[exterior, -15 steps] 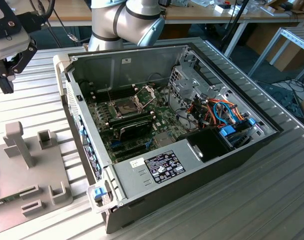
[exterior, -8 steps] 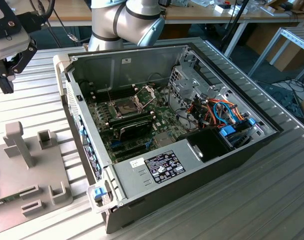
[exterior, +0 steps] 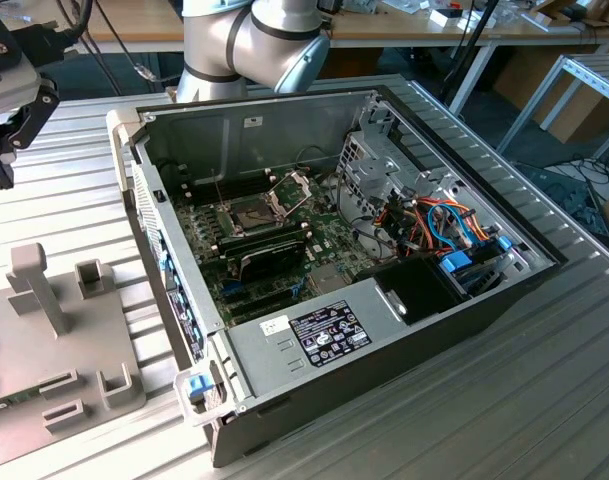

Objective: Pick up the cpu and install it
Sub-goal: 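Reach for the cpu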

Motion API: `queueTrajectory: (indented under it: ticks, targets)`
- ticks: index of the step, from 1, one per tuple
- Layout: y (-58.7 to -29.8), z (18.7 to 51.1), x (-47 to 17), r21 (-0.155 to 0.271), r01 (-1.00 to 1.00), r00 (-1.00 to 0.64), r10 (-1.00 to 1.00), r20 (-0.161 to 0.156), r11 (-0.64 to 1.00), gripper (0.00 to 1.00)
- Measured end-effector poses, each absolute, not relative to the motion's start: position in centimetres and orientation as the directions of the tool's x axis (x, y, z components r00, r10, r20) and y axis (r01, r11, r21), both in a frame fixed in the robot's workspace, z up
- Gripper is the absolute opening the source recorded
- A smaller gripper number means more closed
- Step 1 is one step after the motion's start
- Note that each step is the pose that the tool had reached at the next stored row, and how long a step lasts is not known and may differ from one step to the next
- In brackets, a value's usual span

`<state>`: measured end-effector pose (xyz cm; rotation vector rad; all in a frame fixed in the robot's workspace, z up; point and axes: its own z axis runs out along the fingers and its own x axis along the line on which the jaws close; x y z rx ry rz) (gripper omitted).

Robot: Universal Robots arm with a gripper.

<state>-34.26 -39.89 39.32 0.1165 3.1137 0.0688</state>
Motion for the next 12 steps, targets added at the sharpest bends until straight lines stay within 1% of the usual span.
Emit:
queueTrajectory:
  ticks: [12]
  targets:
    - [-39.9,39.3,-35.7,0.045,0.074,-0.997,0.075,-0.023,0.996,0.11]
